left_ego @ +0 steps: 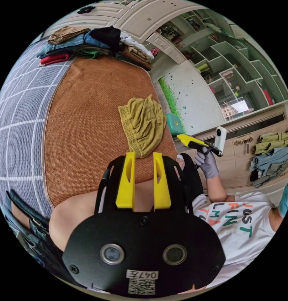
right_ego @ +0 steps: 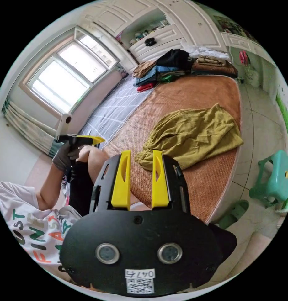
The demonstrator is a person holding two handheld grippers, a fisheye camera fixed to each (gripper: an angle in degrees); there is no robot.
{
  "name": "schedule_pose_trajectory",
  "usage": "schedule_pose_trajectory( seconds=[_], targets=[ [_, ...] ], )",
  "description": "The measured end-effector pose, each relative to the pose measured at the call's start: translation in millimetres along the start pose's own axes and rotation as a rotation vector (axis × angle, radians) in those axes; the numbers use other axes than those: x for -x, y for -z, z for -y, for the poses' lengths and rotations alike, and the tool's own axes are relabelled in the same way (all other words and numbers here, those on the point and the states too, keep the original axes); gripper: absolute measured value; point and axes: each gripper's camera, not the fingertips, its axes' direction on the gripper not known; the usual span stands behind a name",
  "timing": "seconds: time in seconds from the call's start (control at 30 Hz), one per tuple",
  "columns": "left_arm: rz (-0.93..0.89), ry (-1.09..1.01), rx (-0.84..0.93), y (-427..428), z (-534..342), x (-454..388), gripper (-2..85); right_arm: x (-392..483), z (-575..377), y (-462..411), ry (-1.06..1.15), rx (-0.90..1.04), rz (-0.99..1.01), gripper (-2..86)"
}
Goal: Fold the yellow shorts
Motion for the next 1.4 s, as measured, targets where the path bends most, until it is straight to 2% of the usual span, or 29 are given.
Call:
schedule_pose_trajectory(
  seconds=[0.13,0.27,0.4,0.47,0.63,0.7,0.77,0.93,1.1,1.23,1.33,1.4],
  targets=[
    [-0.136,-0.054,-0.046,-38.8,24.8,13.3,0.7,63.7,28.8,-74.4,0.174,0.188,-0.091,5.1],
    [-0.150,-0.048,-0.186,-77.1,43.3,29.5,-0.8,99.5,34.7,-132.2,0.241,0.281,-0.268,7.4],
    [-0.263,-0.015,-0.253,-118.5,46.9,55.3,-1.0,104.8,39.9,-154.0,0.204,0.294,-0.352,10.3],
    [-0.419,0.008,-0.260,-140.9,51.7,70.5,-1.0,111.7,45.3,-153.3,0.217,0.244,-0.392,9.9],
    [-0.399,0.019,-0.282,-155.6,65.0,72.7,-1.0,102.8,51.5,-175.1,0.234,0.295,-0.512,5.0],
    [-0.340,0.008,-0.281,-157.4,70.0,64.1,-1.0,102.1,45.7,-166.2,0.269,0.254,-0.544,2.5],
    [-0.218,0.007,-0.251,-160.4,75.6,49.1,-1.0,93.5,41.0,-137.9,0.205,0.244,-0.451,0.9],
    [-0.319,-0.002,-0.186,-179.5,93.1,31.2,-0.8,73.2,3.8,-31.9,0.087,0.029,-0.256,-0.1],
    [-0.264,0.010,-0.073,-206.3,117.0,-8.6,0.5,54.1,-46.0,70.8,-0.017,-0.153,-0.264,-0.4],
    [-0.078,-0.084,0.093,-241.0,151.9,-78.6,14.7,43.8,-74.0,116.5,-0.075,-0.207,-0.307,-0.4],
    [0.092,-0.106,0.147,-265.3,169.8,-113.9,16.2,38.9,-88.8,133.3,-0.115,-0.204,-0.307,-0.3],
    [0.092,-0.109,0.150,-273.6,176.3,-126.3,15.5,37.9,-98.6,144.6,-0.138,-0.221,-0.292,-0.2]
  ],
)
